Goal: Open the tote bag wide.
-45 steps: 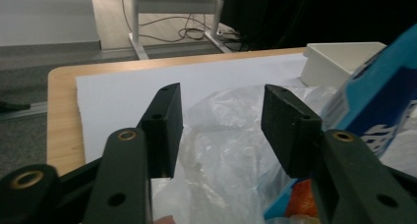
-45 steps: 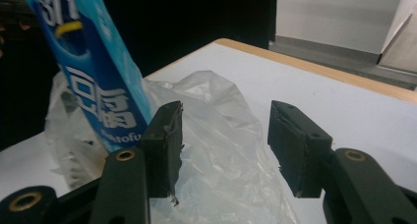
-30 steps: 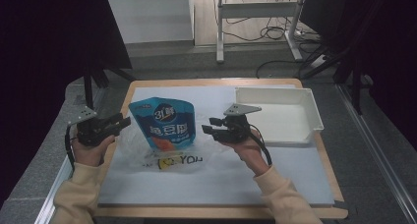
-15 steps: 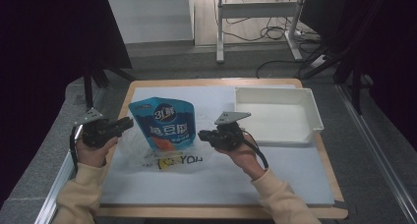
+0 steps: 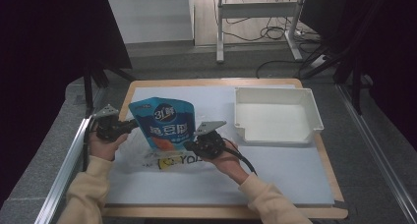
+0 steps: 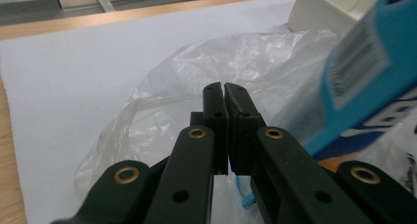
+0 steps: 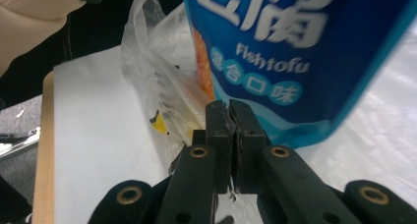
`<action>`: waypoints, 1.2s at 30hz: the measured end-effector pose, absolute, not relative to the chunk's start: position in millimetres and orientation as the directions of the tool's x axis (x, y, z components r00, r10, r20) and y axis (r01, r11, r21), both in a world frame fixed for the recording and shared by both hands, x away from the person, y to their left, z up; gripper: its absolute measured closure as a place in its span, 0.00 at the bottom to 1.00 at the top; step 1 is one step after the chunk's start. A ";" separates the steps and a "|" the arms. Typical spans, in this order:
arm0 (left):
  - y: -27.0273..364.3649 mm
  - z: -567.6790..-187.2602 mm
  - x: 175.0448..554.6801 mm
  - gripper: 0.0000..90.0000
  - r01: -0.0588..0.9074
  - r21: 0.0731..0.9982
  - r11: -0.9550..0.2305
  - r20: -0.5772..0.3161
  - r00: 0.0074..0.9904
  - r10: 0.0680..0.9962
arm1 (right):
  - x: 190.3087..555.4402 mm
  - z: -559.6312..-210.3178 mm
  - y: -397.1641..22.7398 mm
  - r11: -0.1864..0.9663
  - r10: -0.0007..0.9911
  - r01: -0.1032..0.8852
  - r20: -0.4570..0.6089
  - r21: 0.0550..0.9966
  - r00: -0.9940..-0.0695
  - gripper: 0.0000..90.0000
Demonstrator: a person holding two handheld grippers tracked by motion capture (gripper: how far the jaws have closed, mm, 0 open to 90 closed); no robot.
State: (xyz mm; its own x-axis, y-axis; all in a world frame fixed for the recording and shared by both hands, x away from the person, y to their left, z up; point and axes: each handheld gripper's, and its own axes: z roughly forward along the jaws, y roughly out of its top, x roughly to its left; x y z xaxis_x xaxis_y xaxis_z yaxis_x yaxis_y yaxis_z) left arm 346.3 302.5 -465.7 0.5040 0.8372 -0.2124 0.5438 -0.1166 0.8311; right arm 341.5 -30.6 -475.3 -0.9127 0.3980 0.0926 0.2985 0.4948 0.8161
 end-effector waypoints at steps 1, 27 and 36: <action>302.8 -467.0 348.1 0.99 0.548 0.828 -0.116 -0.214 0.502 0.838 | 341.5 -475.3 -30.6 0.495 0.398 0.299 0.093 0.816 -0.913 0.96; 281.3 -537.2 410.9 1.00 0.670 0.694 -0.264 -0.202 0.532 0.822 | 339.8 -539.1 -16.2 0.638 0.303 0.296 0.121 0.711 -0.945 0.99; 282.5 -538.1 412.2 1.00 0.667 0.698 -0.259 -0.203 0.531 0.823 | 327.4 -533.8 -19.1 0.625 0.264 0.281 0.142 0.728 -0.954 0.99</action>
State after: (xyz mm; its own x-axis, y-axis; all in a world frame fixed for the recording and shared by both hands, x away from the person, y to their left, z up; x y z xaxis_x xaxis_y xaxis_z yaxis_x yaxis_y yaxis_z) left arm 412.2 282.5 -538.1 0.5310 0.8228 -0.2025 0.6675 -0.2589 0.6982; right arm 327.4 -19.1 -533.8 -0.9542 0.2635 0.1415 0.2807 0.6255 0.7280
